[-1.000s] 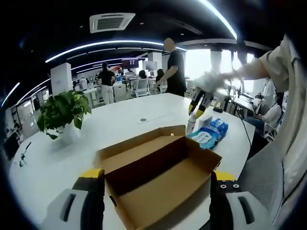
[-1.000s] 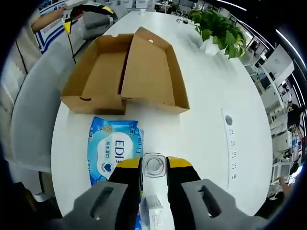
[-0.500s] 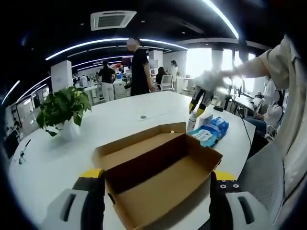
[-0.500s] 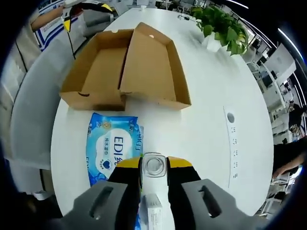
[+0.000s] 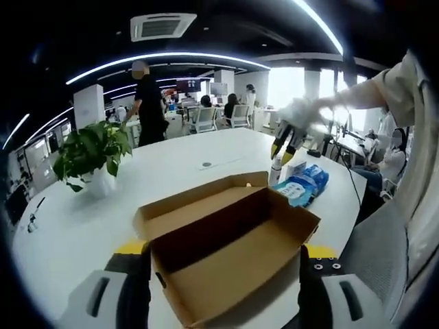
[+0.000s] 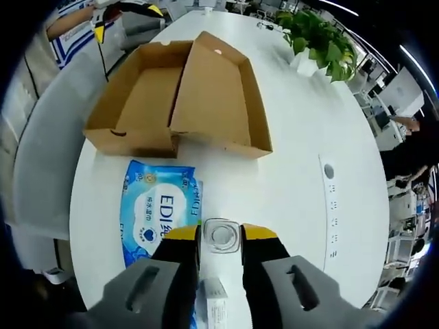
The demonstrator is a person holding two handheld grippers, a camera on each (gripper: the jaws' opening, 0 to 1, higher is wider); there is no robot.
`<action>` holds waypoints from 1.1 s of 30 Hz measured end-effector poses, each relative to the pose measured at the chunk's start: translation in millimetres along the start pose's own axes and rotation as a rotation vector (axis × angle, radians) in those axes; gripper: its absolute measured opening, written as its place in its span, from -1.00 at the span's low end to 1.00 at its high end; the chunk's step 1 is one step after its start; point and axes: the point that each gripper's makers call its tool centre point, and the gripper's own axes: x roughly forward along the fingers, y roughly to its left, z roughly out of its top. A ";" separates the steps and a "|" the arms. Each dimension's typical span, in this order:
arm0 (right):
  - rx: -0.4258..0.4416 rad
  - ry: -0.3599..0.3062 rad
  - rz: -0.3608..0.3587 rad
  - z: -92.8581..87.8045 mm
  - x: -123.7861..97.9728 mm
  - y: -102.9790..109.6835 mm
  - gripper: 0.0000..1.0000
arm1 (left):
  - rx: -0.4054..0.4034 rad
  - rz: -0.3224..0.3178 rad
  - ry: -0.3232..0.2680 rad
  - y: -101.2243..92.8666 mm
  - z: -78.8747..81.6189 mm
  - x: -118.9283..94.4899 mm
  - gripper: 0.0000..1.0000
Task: Operate the shoe box by opening the lid, removing the specified soft item, and placing it in the target area until the item is outside and the box remains undamaged.
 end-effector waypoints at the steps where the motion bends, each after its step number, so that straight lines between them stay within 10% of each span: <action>1: 0.001 0.000 -0.001 0.0 -0.1 -0.2 -0.57 | -0.001 0.002 0.001 0.5 -0.2 -0.3 0.82; 33: 0.224 -0.158 -0.098 53.8 -5.6 -24.1 -0.39 | -0.112 0.186 0.105 42.7 -47.9 -18.3 -0.13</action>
